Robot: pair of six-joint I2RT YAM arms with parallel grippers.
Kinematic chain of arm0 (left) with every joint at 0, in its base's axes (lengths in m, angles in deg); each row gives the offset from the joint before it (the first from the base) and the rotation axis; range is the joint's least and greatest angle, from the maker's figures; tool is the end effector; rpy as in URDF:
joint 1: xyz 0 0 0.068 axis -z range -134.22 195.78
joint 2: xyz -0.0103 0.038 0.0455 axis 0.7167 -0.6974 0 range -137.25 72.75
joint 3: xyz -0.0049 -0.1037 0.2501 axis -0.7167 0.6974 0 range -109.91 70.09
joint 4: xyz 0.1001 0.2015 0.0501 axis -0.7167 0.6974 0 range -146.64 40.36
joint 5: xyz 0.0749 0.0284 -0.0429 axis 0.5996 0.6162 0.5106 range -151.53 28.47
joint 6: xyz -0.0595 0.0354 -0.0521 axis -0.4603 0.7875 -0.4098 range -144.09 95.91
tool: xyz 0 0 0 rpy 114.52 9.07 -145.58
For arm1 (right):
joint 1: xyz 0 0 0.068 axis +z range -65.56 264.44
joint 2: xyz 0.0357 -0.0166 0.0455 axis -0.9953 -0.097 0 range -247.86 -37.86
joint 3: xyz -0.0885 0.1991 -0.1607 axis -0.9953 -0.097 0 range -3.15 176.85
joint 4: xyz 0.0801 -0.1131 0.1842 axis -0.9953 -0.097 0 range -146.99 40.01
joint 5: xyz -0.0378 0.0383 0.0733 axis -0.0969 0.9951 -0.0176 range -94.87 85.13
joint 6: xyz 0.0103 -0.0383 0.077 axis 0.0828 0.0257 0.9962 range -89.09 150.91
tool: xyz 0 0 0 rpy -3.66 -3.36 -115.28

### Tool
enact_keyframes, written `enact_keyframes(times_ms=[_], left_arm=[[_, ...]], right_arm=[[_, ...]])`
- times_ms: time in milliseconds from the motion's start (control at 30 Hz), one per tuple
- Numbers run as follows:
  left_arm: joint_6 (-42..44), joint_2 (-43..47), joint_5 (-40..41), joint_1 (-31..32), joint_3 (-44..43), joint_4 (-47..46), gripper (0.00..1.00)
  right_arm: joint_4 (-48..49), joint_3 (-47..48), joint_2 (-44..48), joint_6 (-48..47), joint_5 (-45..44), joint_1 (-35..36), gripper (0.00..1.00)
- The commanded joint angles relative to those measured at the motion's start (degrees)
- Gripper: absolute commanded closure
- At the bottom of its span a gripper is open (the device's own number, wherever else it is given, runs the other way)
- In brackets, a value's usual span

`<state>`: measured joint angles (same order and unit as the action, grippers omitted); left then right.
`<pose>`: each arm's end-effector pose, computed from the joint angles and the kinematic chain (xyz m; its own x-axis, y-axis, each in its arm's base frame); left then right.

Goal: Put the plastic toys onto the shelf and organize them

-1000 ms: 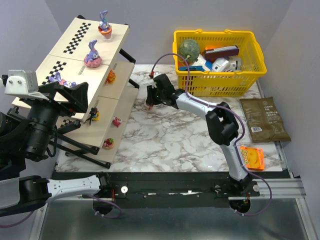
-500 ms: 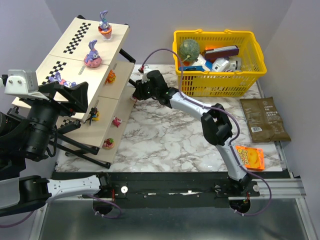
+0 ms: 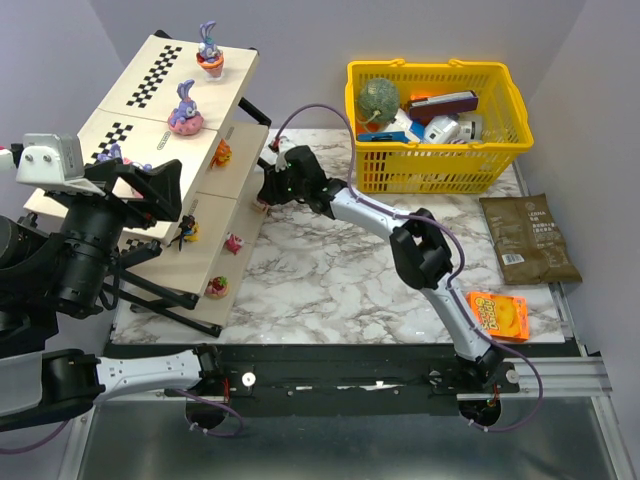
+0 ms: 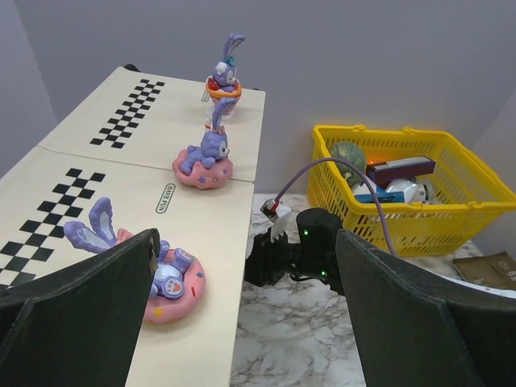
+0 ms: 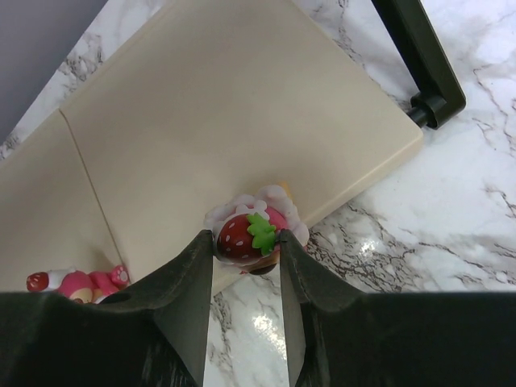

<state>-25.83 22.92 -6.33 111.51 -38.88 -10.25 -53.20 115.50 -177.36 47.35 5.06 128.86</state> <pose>0.0667 0.0049 0.5521 0.0849 -0.2305 -0.9694 0.1937 0.9581 -0.2108 0.4012 0.4118 0.2034 -0.5062 -0.1058 -0.8559 -0.6868 0.6497 0.3258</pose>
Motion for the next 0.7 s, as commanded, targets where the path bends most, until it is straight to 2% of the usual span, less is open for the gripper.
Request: enact_keyframes(times_ms=[0, 200, 667], left_arm=[[0.7, -1.0, -0.5, -0.2, -1.0, -0.9, 0.01], [0.7, -1.0, -0.5, -0.2, -0.9, -1.1, 0.01], [0.7, -1.0, -0.3, -0.1, -0.9, -1.0, 0.01]], right_arm=[[-0.2, 3.5, -1.3, -1.4, -0.2, 1.4, 0.92], [-5.0, 8.7, -4.1, -3.4, -1.9, 2.6, 0.88], [-6.8, 9.1, -5.4, -3.3, -3.8, 2.7, 0.75]])
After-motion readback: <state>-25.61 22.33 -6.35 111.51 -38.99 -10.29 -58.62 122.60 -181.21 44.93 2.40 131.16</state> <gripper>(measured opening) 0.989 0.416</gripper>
